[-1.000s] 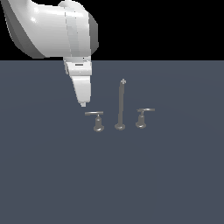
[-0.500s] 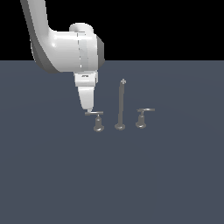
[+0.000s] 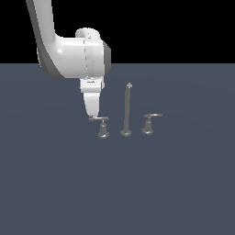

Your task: Turn on the faucet by rotating a designated handle.

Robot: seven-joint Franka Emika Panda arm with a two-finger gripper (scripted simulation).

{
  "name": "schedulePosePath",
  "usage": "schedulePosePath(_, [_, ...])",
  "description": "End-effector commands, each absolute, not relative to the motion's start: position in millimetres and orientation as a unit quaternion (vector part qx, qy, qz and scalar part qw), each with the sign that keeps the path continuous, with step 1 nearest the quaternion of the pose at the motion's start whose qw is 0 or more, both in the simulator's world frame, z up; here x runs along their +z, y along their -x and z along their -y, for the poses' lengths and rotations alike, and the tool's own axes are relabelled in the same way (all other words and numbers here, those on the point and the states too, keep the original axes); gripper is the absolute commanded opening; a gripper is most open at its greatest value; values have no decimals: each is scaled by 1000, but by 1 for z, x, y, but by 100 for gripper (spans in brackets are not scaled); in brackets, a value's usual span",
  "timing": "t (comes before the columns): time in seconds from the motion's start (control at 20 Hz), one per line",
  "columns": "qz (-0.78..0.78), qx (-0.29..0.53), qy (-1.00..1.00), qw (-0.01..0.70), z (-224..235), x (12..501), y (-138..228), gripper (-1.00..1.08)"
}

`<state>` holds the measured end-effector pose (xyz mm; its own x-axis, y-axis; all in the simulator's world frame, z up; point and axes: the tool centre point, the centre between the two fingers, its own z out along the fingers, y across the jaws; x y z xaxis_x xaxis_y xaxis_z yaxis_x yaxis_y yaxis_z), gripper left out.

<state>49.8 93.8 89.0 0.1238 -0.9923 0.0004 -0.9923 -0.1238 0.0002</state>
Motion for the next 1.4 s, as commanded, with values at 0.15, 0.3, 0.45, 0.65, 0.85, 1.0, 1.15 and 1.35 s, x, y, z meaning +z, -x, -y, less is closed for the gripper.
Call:
schedulePosePath(0.15, [662, 0, -750, 0, -97, 89, -44, -100])
schedulePosePath(0.3, [662, 0, -750, 0, -101, 89, -34, -100])
schedulePosePath(0.45, [662, 0, -750, 0, -105, 89, -24, -100])
schedulePosePath(0.65, [662, 0, -750, 0, -110, 89, -14, -100])
schedulePosePath(0.85, [664, 3, -748, -3, -102, 89, -13, -100])
schedulePosePath(1.0, [664, 2, -748, -2, -100, 89, -3, -100])
schedulePosePath(1.15, [663, 1, -749, -1, -98, 89, 7, -100])
schedulePosePath(1.35, [662, 0, -749, 0, -96, 89, 20, -100])
